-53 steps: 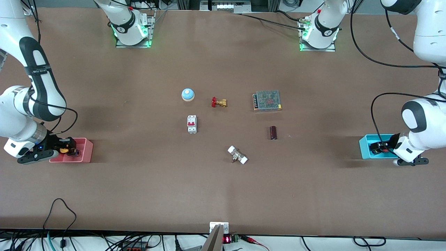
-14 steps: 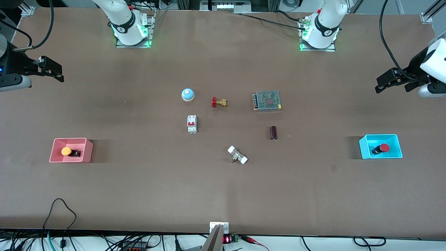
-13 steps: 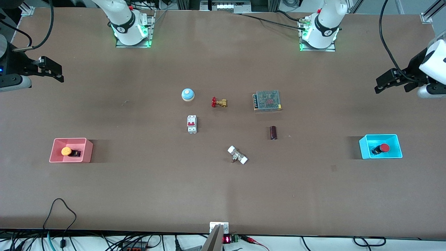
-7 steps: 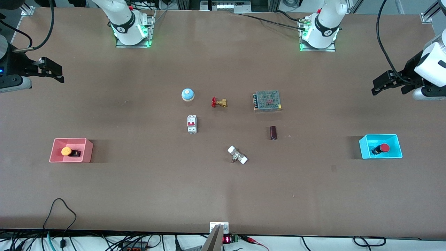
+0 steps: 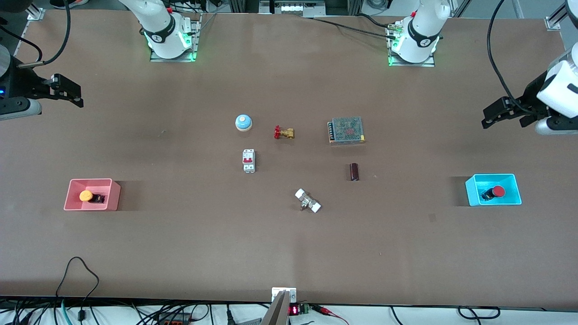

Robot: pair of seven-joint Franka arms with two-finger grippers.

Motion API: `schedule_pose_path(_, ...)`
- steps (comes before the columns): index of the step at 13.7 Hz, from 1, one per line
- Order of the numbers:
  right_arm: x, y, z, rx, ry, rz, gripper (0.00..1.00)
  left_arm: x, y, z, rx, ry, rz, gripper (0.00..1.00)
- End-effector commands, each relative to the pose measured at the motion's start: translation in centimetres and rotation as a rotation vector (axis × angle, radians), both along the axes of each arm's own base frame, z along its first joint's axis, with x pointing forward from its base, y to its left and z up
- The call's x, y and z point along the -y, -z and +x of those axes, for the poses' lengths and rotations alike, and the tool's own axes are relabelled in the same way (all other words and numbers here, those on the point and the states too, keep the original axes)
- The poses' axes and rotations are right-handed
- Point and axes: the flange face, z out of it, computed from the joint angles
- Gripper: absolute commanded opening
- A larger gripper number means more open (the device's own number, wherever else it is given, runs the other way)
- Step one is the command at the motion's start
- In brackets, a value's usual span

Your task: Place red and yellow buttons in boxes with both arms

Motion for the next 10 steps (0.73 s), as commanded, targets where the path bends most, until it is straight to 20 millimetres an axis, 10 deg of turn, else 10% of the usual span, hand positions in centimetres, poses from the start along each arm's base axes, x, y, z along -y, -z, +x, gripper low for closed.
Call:
schedule_pose_path(1, -0.5, -0.2, 0.1, 0.012, 0.005, 0.012, 1.00, -0.1, 0.3, 0.7, -0.001, -0.002, -0.006, 1.00)
schedule_pose_path(10, -0.6, -0.2, 0.3, 0.023, 0.018, 0.065, 1.00, 0.0, -1.1, -0.2, 0.025, 0.013, -0.002, 1.00)
